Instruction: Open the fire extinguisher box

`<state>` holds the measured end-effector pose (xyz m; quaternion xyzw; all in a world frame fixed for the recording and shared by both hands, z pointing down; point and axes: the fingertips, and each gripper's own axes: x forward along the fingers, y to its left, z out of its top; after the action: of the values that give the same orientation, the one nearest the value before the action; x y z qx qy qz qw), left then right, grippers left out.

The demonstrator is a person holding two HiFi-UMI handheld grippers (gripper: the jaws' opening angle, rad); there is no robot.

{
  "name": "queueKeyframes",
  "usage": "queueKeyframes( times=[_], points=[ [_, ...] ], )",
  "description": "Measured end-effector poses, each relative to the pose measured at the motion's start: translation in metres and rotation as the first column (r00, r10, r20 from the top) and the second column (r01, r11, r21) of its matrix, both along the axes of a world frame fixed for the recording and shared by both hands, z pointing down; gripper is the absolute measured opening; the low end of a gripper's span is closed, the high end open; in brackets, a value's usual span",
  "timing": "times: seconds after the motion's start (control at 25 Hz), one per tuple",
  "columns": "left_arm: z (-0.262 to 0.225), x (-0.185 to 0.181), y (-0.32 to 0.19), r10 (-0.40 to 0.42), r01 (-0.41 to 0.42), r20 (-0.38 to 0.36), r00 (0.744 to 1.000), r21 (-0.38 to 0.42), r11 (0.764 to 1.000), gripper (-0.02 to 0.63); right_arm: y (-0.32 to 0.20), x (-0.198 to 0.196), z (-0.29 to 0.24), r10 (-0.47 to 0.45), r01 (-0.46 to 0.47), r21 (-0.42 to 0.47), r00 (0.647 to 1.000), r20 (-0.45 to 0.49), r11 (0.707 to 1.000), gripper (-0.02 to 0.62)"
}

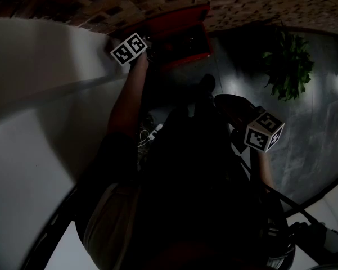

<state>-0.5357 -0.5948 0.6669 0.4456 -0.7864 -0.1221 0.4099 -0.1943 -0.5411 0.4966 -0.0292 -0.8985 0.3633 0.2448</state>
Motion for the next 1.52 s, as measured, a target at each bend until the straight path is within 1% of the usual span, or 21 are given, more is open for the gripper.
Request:
queueKeyframes(
  times=[0.12,0.28,0.36,0.44,0.56,0.68,0.88,0.96,1.04,1.12,1.2,1.36,1.44,1.48,1.52],
  points=[
    [0.001,-0.002,-0.003,0.052,-0.05,0.039,0.998,-0.044,0.998,0.179,0.001,-0.002,-0.004,-0.01,0.01,0.019,1.0,-0.005,1.0,0.0],
    [0.005,-0.003,-0.004,0.067,-0.065,0.05,0.996,-0.052,0.997,0.179,0.0,-0.004,0.001,-0.01,0.01,0.004,1.0,-0.01,1.0,0.0],
    [0.007,-0.003,-0.008,0.083,-0.078,0.061,0.995,-0.069,0.995,0.179,-0.004,-0.004,0.004,-0.01,0.01,-0.003,1.0,-0.015,1.0,0.0],
    [0.009,-0.001,-0.011,0.105,-0.099,0.073,0.992,-0.087,0.991,0.179,-0.008,-0.005,0.003,-0.01,0.01,0.004,1.0,-0.017,1.0,0.0],
    [0.011,0.005,-0.013,0.142,-0.136,0.071,0.987,-0.087,0.987,0.179,-0.01,-0.008,0.001,-0.008,0.009,0.018,1.0,-0.019,1.0,0.0],
    [0.013,0.011,-0.013,0.185,-0.177,0.073,0.98,-0.106,0.979,0.179,-0.009,-0.007,0.001,-0.004,0.004,0.015,1.0,-0.014,1.0,0.0],
    [0.01,0.02,-0.009,0.249,-0.232,0.094,0.964,-0.167,0.958,0.179,0.001,-0.003,0.004,-0.018,0.019,0.021,0.999,-0.033,1.0,0.0],
    [0.007,0.027,-0.008,0.276,-0.257,0.103,0.956,-0.169,0.952,0.179,0.004,-0.003,0.002,-0.023,0.024,0.027,0.999,-0.032,0.999,0.0],
    [-0.001,0.038,-0.005,0.282,-0.269,0.088,0.955,-0.137,0.953,0.179,0.006,-0.004,-0.001,-0.025,0.026,0.033,0.999,-0.025,0.999,0.0],
    [-0.019,0.055,-0.001,0.283,-0.279,0.058,0.958,-0.065,0.958,0.179,0.011,-0.005,-0.005,-0.027,0.028,0.043,1.0,-0.015,0.999,0.0],
    [-0.044,0.079,0.002,0.315,-0.316,0.056,0.947,0.011,0.949,0.179,0.014,-0.007,-0.011,-0.029,0.029,0.059,1.0,-0.001,0.998,0.0],
    [-0.105,0.119,0.002,0.398,-0.411,0.117,0.91,0.126,0.903,0.139,0.016,-0.004,-0.017,-0.011,0.009,0.07,1.0,0.018,0.998,0.0],
    [-0.141,0.132,0.002,0.428,-0.45,0.147,0.892,0.183,0.874,0.003,0.017,-0.006,-0.024,0.001,-0.005,0.085,0.999,0.037,0.996,0.0],
    [-0.159,0.139,0.002,0.45,-0.478,0.169,0.877,0.205,0.854,0.003,0.018,-0.007,-0.028,0.006,-0.011,0.096,0.999,0.049,0.995,0.0],
    [-0.175,0.146,0.002,0.477,-0.512,0.196,0.857,0.217,0.831,0.002,0.018,-0.008,-0.032,0.012,-0.019,0.106,0.998,0.06,0.994,0.0]
  ],
)
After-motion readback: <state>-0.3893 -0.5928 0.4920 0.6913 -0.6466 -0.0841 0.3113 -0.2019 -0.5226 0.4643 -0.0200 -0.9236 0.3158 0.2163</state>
